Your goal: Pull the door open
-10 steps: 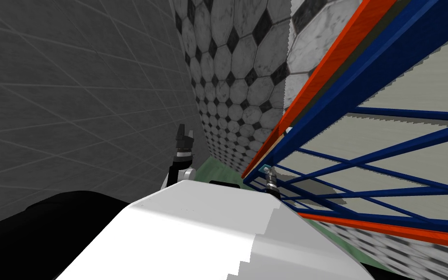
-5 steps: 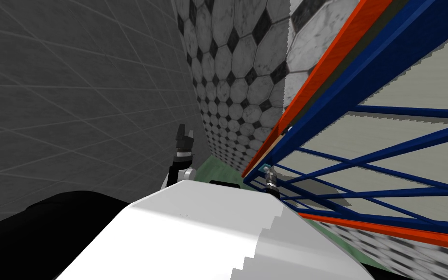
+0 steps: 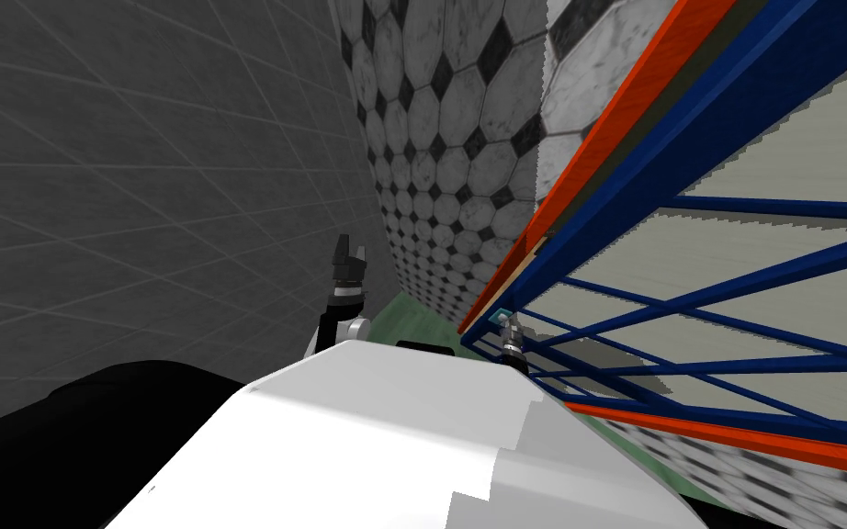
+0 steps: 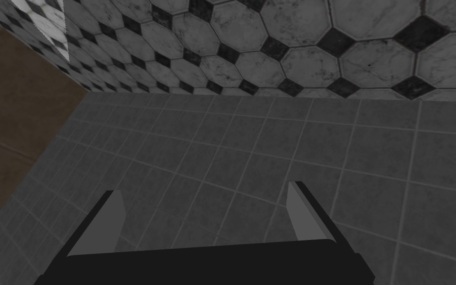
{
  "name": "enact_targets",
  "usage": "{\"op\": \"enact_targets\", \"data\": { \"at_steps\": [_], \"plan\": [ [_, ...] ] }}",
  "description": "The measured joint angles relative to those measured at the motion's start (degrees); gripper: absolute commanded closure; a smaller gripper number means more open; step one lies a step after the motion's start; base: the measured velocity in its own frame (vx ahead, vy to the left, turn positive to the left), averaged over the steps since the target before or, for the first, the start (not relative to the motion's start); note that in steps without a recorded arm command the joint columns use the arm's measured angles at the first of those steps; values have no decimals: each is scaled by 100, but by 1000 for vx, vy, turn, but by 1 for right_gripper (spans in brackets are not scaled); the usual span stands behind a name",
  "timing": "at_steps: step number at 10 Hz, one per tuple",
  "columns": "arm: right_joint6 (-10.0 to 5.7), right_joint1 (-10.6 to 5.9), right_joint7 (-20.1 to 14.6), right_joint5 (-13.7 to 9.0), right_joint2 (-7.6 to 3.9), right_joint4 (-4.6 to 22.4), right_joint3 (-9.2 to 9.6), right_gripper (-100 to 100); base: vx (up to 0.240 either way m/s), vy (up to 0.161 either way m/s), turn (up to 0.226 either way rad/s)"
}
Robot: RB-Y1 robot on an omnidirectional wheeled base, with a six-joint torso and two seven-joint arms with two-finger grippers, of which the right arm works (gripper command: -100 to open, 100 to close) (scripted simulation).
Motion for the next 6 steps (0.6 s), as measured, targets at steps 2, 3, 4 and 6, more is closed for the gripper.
{"op": "enact_targets", "data": {
  "at_steps": [2, 3, 4, 6],
  "plan": [
    [30, 24, -253, -45, 3, -28, 21, -100, -46, -17, 44],
    [40, 25, -396, -109, 15, -42, 39, -100, -62, -6, 38],
    [47, 18, -526, -173, 30, -77, 65, -100, -68, 4, 45],
    [45, 0, -821, -312, 72, -118, 121, -100, -84, -2, 43]
  ]
}}
